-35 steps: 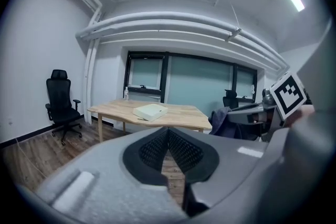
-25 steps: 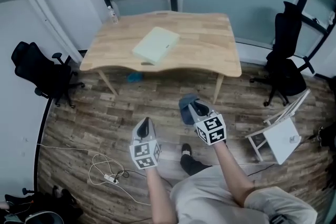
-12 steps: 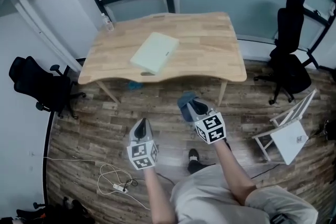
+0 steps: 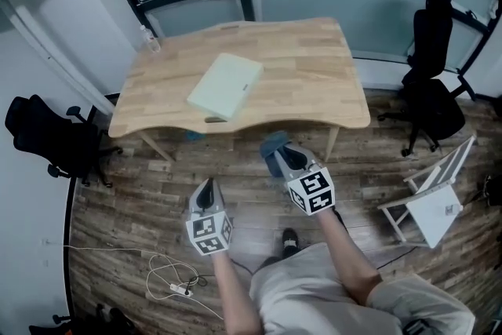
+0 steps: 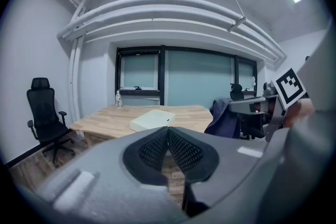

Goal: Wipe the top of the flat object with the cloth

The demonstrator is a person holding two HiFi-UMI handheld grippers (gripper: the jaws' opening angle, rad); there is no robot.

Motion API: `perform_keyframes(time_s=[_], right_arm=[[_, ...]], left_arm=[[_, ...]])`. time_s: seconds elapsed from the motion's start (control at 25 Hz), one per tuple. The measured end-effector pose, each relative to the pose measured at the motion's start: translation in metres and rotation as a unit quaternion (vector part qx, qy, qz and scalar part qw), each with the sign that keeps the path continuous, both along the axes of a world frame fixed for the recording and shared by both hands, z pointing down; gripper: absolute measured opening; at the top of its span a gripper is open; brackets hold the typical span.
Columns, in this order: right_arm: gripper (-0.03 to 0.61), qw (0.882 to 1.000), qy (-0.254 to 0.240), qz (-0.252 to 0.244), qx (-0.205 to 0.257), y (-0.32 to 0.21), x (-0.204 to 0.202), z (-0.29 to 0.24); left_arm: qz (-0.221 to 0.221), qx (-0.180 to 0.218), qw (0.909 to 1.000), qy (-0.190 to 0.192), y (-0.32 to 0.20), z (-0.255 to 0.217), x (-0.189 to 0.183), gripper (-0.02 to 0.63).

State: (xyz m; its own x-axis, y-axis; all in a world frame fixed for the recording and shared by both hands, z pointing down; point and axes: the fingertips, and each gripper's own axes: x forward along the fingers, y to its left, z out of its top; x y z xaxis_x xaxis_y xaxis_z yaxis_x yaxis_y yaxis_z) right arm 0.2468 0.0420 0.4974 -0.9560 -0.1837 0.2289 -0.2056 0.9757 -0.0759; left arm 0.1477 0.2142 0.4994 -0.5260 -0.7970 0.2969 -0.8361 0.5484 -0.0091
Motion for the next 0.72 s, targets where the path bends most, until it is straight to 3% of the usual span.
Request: perform_keyframes(time_s=[0.44, 0.72], right_arm=[[0.044, 1.0, 0.025, -0.004, -0.001, -0.009, -0.028, 0.019], [0.044, 0.999, 0.033, 0.011, -0.001, -0.033, -0.072, 0.023]], left_arm=[[-0.037, 0.006, 0.999, 0.026, 0.016, 0.023, -0.036, 0.008], [-0.017, 0.006, 0.9993, 0.034, -0.013, 0.032, -0.085, 0.008]])
